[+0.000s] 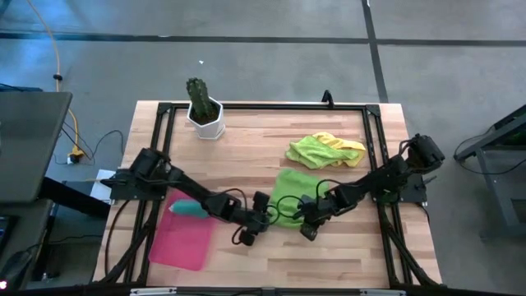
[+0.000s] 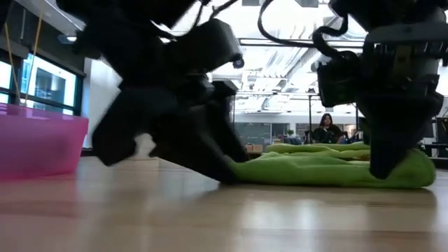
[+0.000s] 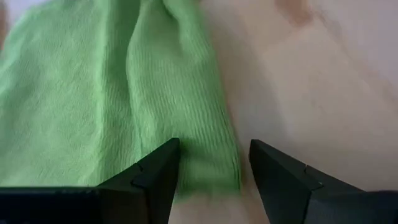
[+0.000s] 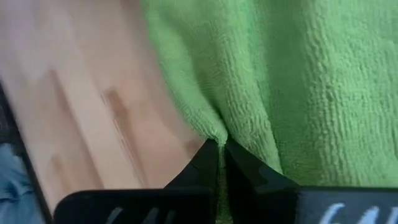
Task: Roll microfiber towels into tight, uniform cylinder then place into a basket
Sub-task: Roll the dark green towel
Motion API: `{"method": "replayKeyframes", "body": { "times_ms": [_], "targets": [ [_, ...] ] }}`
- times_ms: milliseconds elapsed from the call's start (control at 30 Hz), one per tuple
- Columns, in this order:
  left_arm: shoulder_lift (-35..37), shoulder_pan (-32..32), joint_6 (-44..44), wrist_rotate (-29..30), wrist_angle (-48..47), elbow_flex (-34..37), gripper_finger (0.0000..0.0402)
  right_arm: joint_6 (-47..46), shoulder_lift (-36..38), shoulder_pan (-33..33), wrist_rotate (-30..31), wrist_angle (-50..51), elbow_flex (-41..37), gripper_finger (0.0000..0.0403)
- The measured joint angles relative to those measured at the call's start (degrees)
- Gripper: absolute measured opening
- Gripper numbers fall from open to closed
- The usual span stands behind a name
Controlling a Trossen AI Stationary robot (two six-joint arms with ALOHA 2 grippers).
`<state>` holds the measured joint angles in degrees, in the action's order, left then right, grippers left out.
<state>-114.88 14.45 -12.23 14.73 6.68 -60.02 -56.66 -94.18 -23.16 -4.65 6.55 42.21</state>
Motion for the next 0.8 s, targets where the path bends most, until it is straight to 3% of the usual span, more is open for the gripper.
{"method": "replayKeyframes", "body": {
  "times_ms": [233,433,700,800],
  "targets": [
    [-0.1,-1.2,4.2,-2.2,-1.3,-0.6,0.0181,0.2,-1.6,-0.4,-0.4,-3.6,0.1,0.0001],
    [0.0,-2.7,12.9,-8.2,-2.9,-0.8,0.0127,0.6,-1.4,-0.9,-0.3,-3.6,0.1,0.0002],
    [0.0,-2.7,37.3,-21.8,-1.5,-0.7,0.0012,8.7,-1.3,-2.0,0.4,-4.1,0.1,0.0004],
    [-0.2,-2.9,45.8,-26.8,1.0,-0.5,0.0010,12.4,-1.3,-2.0,0.3,-4.3,0.1,0.0004]
  ]
}}
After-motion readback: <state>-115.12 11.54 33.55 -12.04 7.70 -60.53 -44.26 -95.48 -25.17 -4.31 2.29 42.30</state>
